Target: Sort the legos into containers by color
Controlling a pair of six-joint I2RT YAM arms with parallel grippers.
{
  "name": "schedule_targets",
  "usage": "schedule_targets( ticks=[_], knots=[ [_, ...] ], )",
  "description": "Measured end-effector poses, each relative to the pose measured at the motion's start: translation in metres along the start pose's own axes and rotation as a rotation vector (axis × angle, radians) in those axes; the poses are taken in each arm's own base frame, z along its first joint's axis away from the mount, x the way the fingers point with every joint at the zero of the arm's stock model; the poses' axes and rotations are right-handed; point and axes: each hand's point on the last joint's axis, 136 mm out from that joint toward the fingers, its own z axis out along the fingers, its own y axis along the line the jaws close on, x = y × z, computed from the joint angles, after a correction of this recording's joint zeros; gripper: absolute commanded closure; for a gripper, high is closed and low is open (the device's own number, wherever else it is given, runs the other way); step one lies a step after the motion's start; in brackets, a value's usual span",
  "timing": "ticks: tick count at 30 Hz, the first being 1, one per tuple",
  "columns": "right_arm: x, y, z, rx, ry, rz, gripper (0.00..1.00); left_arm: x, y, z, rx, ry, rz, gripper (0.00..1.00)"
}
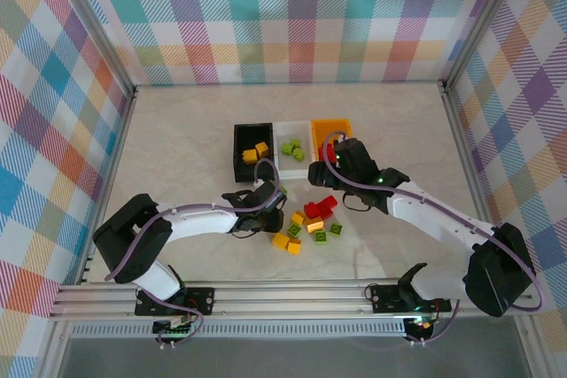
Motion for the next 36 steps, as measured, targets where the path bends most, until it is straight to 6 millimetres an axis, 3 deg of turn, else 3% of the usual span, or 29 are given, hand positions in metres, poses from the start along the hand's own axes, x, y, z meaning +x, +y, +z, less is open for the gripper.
schedule_targets(
  ticks=[4,6,11,14,17,22,28,36],
  knots=[
    [0.008,-0.015,0.0,0.042,-0.005,0.024,0.21,-0.005,-0.002,-0.014,-0.001,0.001,0.004,0.68],
    [0.016,-0.026,0.0,0.069,0.003,0.036,0.21,-0.022,-0.013,-0.028,0.018,-0.029,0.008,0.68],
    [0.041,-0.047,0.002,0.122,0.044,0.069,0.21,-0.113,-0.072,-0.076,0.135,-0.206,0.036,0.7],
    [0.054,-0.057,0.002,0.141,0.061,0.085,0.21,-0.165,-0.105,-0.086,0.191,-0.288,0.049,0.71],
    [0.064,-0.064,0.0,0.153,0.075,0.098,0.21,-0.205,-0.132,-0.074,0.232,-0.318,0.058,0.71],
    [0.071,-0.069,-0.003,0.157,0.081,0.104,0.21,-0.247,-0.156,-0.023,0.238,-0.296,0.069,0.7],
    [0.074,-0.07,-0.008,0.149,0.077,0.109,0.21,-0.264,-0.163,0.024,0.217,-0.251,0.068,0.61],
    [0.073,-0.067,-0.015,0.121,0.072,0.112,0.19,-0.275,-0.164,0.027,0.212,-0.243,0.056,0.28]
  ],
)
